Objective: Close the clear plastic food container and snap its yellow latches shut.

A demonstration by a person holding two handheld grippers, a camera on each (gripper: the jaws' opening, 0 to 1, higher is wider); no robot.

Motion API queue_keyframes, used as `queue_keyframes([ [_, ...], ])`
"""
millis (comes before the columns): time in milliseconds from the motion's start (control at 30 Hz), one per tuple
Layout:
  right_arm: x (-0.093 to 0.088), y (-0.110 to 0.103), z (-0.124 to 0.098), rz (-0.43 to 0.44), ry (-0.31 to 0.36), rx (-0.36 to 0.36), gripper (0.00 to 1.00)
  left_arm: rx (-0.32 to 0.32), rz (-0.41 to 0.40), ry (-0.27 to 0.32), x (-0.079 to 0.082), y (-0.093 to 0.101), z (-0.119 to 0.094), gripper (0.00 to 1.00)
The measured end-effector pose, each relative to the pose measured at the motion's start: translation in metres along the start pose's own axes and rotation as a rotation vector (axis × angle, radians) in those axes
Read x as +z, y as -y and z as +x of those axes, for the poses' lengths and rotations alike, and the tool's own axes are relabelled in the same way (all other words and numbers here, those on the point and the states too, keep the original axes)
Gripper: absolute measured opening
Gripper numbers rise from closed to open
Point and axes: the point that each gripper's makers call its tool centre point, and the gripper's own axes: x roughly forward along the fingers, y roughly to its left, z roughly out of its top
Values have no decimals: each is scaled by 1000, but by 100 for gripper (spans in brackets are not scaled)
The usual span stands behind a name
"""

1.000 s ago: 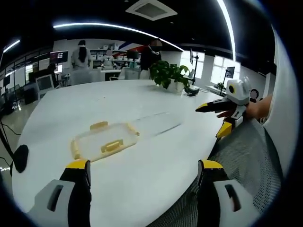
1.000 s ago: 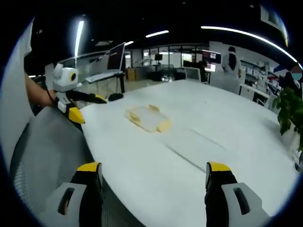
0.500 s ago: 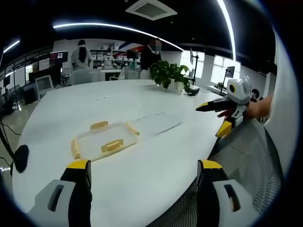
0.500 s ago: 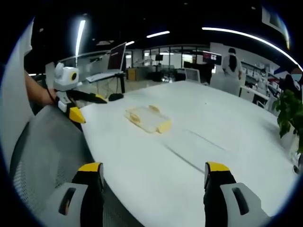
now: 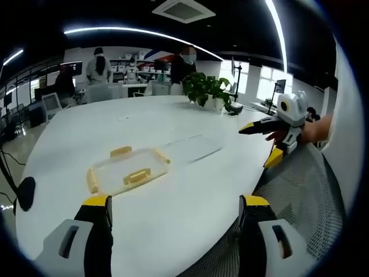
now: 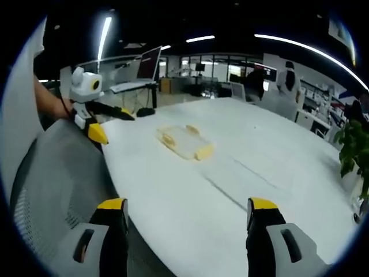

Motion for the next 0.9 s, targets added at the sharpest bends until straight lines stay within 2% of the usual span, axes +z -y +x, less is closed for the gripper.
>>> queue_keyframes([
  [233,2,-6,2,-38,-8,33,85,7,-5,-1,1,-2,-1,92],
  [567,11,7,10,-91,-20,31,84,-15,34,-25,1,2,0,91],
  [733,17,11,15,-104,-22,41,84,-15,47,-23,10,-3,1,91],
  [900,22,12,22,-143,-38,62,82,-50,80,-18,19,-7,4,86],
])
